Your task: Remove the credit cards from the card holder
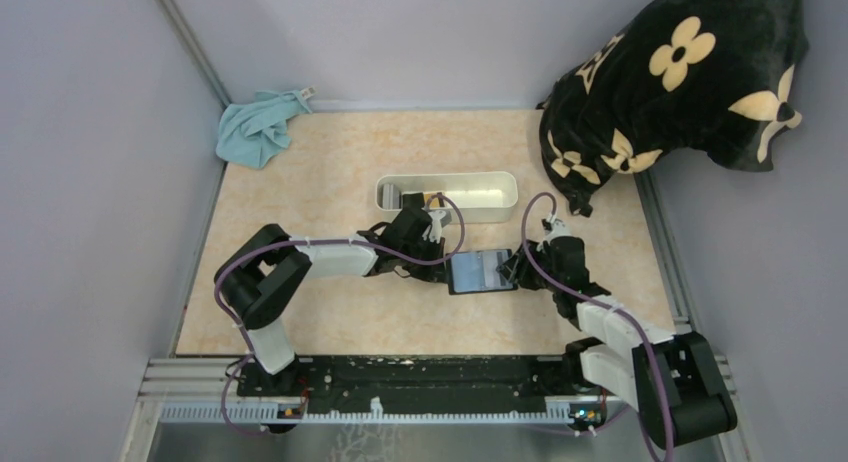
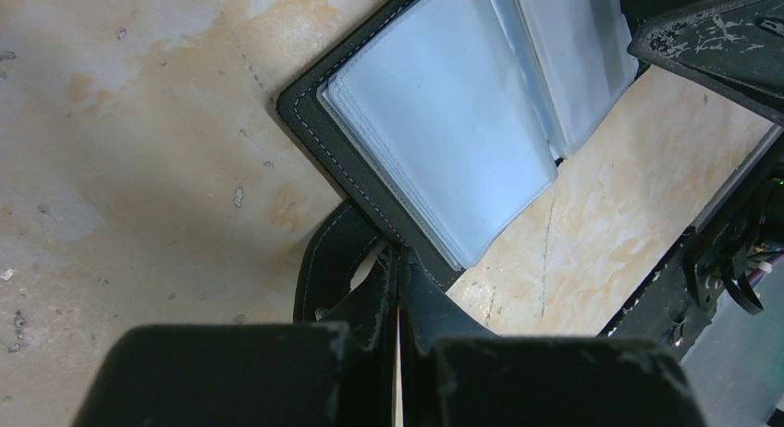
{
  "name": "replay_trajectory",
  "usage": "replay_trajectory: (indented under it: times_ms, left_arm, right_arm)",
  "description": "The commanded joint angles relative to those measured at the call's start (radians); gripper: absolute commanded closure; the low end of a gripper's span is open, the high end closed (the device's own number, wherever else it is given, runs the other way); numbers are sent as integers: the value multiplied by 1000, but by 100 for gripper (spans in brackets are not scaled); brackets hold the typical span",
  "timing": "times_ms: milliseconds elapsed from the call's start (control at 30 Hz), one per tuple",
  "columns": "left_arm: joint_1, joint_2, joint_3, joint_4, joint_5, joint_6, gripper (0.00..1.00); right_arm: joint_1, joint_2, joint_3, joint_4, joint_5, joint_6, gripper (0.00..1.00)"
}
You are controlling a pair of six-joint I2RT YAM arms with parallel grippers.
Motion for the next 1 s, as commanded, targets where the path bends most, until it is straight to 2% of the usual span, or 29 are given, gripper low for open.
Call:
replay_trajectory:
  times_ms: [0,367,567,967]
  left_arm:
    - [3,41,-22,-55,-17,23,100]
    - [3,42,-27,-51,-10,24,100]
    - [3,40,-30,-51,-11,24,100]
    - [3,42,-36,-50,-12,26,100]
  right_arm:
    - [-6,47,33,8,-74,-43,57]
    - [8,115,4,192,-252,19,56]
    - [8,132,16,208,-263,26,56]
    - [8,148,14,341,-332,111,56]
